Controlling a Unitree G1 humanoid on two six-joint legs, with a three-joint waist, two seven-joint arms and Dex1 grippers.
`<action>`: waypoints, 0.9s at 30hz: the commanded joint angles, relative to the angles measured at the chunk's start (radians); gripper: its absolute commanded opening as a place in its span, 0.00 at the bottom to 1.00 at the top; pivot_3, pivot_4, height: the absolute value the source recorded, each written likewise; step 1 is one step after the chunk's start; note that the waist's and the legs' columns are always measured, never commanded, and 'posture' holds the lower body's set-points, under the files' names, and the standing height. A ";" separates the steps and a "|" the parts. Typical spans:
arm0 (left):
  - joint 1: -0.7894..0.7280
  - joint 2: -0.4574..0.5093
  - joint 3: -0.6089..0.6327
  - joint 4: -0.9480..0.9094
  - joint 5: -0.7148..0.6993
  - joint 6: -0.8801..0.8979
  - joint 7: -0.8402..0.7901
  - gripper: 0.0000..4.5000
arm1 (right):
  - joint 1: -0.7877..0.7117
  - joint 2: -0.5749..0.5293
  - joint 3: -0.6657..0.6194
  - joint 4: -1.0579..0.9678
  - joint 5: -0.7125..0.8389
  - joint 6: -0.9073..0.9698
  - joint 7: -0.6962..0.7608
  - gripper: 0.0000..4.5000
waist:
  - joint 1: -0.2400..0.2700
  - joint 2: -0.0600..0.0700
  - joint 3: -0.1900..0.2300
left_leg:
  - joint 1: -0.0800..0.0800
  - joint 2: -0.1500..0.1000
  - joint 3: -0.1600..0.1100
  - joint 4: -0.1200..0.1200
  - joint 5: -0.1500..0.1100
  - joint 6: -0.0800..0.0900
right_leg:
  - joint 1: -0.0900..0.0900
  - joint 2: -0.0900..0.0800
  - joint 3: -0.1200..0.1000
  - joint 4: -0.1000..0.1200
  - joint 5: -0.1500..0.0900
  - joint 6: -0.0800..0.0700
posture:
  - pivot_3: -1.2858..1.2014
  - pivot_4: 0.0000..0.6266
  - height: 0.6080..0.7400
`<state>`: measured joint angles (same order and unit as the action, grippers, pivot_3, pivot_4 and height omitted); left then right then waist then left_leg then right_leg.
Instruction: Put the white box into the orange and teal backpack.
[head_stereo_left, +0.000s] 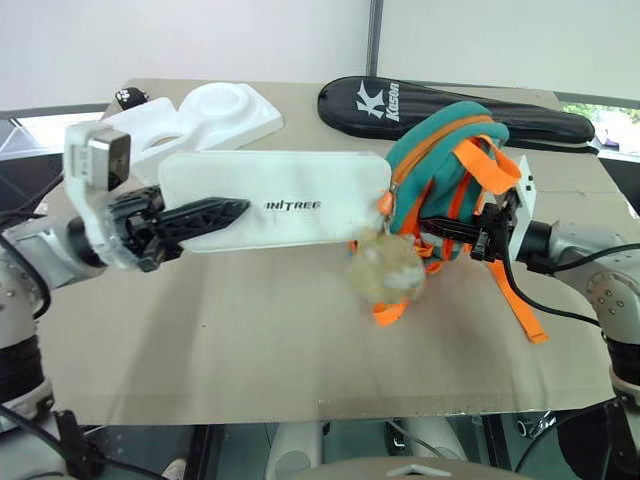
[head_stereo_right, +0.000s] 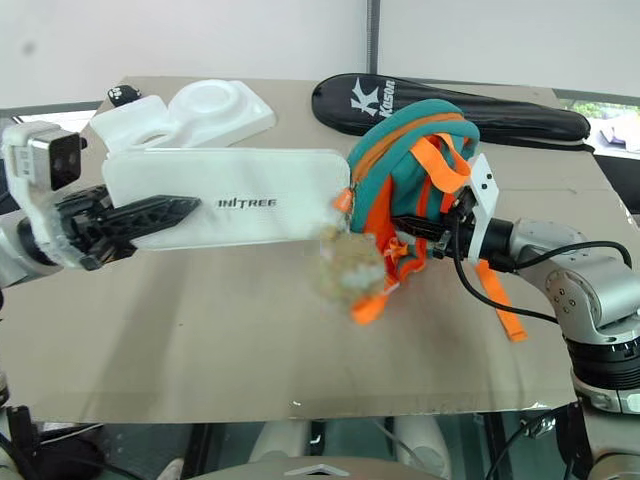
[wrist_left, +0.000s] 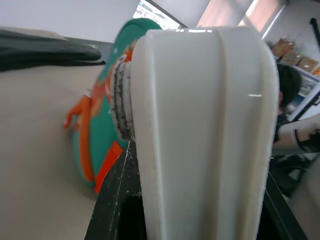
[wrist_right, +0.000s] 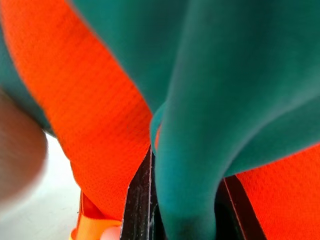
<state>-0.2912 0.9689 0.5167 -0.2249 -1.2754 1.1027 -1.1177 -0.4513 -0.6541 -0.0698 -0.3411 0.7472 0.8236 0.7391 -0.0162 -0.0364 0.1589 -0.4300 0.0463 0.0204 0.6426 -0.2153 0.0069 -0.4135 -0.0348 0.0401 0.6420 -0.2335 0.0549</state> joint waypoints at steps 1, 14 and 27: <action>0.043 -0.015 0.021 -0.105 0.016 -0.062 -0.005 0.22 | -0.015 0.018 -0.057 -0.006 0.036 -0.014 -0.005 0.00 | 0.002 0.000 0.000 | 0.000 0.000 0.000 0.000 0.000 0.000 | 0.000 0.000 0.000 0.000 0.000 0.000 | 0.52 0.24 1.00; 0.145 -0.069 0.144 -0.090 -0.060 -0.111 0.092 0.21 | 0.030 -0.004 -0.076 0.016 0.056 -0.031 0.071 0.00 | 0.003 0.000 0.000 | 0.000 0.000 0.000 0.003 0.000 0.000 | 0.001 0.000 0.000 0.000 0.000 0.000 | 0.52 0.24 1.00; 0.094 -0.132 0.056 -0.092 0.109 -0.284 0.188 0.21 | 0.045 -0.021 -0.082 0.071 0.039 -0.081 0.132 0.00 | 0.008 0.000 0.000 | 0.000 0.000 0.001 0.003 0.000 0.000 | 0.001 0.000 0.000 0.001 0.000 0.000 | 0.52 0.24 1.00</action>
<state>-0.1877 0.8367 0.5691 -0.2765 -1.1925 0.8767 -0.9208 -0.4063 -0.6619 -0.1092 -0.2563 0.7742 0.7594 0.8627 -0.0085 -0.0363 0.1589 -0.4300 0.0462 0.0209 0.6459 -0.2154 0.0070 -0.4123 -0.0346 0.0405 0.6425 -0.2334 0.0548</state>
